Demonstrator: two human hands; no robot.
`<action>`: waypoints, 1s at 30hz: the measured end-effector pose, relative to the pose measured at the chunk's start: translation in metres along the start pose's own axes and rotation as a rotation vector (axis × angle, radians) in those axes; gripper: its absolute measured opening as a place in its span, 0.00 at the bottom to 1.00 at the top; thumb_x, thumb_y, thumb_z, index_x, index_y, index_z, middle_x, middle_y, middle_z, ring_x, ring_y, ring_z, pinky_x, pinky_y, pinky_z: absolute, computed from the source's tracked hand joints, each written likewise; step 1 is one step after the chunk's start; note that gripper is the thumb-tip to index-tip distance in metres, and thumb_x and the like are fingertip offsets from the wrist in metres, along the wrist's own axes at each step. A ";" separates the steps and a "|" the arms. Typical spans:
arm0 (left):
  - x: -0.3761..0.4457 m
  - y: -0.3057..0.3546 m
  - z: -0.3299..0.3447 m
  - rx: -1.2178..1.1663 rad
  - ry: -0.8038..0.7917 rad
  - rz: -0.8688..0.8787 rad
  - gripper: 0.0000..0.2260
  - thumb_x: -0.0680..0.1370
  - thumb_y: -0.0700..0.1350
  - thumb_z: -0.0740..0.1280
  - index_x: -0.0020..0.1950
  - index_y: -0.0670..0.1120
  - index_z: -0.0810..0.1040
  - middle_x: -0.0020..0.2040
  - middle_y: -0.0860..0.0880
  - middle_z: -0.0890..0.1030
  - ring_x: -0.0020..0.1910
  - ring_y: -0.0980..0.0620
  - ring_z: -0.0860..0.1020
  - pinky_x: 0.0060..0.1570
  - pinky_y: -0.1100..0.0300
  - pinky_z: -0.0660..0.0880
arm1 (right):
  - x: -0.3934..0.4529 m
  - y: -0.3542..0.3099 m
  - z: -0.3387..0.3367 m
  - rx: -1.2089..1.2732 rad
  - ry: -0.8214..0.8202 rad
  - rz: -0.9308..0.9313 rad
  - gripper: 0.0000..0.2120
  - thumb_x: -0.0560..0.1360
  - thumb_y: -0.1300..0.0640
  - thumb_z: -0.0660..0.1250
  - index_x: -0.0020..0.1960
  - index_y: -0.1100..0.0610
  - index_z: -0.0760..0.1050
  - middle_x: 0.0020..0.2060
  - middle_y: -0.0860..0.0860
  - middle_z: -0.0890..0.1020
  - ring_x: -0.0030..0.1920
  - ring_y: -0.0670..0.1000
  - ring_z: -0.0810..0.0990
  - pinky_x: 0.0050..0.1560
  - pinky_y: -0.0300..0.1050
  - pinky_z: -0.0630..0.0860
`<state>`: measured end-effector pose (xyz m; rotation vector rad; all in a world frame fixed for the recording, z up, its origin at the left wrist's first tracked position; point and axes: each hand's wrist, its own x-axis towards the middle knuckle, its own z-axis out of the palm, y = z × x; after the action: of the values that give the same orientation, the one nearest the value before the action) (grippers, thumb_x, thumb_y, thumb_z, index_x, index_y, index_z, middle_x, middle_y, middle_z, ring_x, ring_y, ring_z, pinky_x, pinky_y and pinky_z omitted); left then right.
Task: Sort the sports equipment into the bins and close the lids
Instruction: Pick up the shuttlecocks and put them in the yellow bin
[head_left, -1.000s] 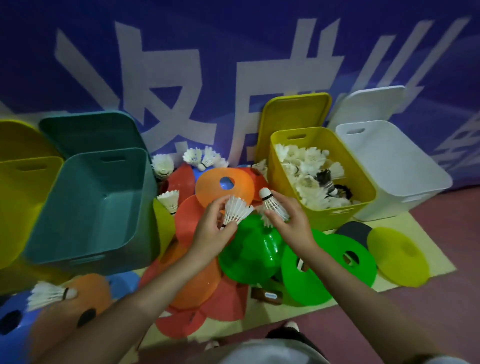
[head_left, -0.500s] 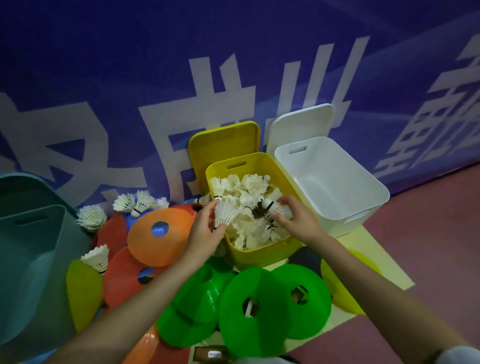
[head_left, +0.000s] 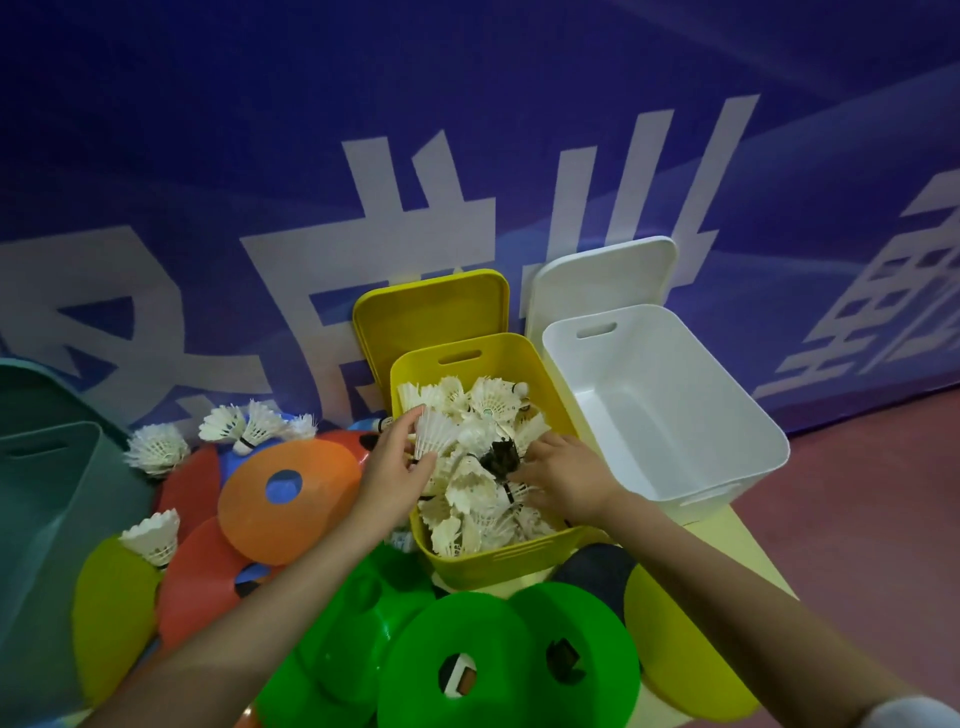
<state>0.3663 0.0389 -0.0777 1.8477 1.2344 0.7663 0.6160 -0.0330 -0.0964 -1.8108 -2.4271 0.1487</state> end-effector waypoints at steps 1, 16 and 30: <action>0.006 0.000 0.003 0.026 -0.014 0.016 0.27 0.78 0.42 0.66 0.74 0.57 0.62 0.72 0.51 0.67 0.67 0.51 0.69 0.60 0.52 0.74 | -0.001 0.001 0.001 0.006 0.025 -0.001 0.16 0.64 0.44 0.69 0.51 0.42 0.83 0.39 0.47 0.79 0.48 0.54 0.78 0.46 0.49 0.75; 0.095 -0.019 0.044 0.558 -0.219 0.082 0.25 0.80 0.43 0.61 0.77 0.50 0.60 0.71 0.44 0.71 0.65 0.43 0.73 0.57 0.53 0.72 | 0.007 0.004 -0.002 0.123 -0.025 0.155 0.19 0.72 0.44 0.66 0.60 0.49 0.78 0.56 0.50 0.78 0.61 0.53 0.70 0.57 0.48 0.66; 0.034 -0.001 -0.021 0.362 -0.211 0.145 0.26 0.79 0.49 0.64 0.76 0.53 0.60 0.71 0.48 0.69 0.67 0.48 0.70 0.62 0.52 0.70 | -0.002 -0.028 -0.015 0.522 0.487 0.420 0.12 0.76 0.52 0.64 0.57 0.52 0.79 0.51 0.49 0.81 0.56 0.49 0.75 0.56 0.46 0.73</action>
<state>0.3606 0.0769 -0.0652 2.2661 1.1676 0.4252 0.5925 -0.0430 -0.0774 -1.8042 -1.4922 0.3002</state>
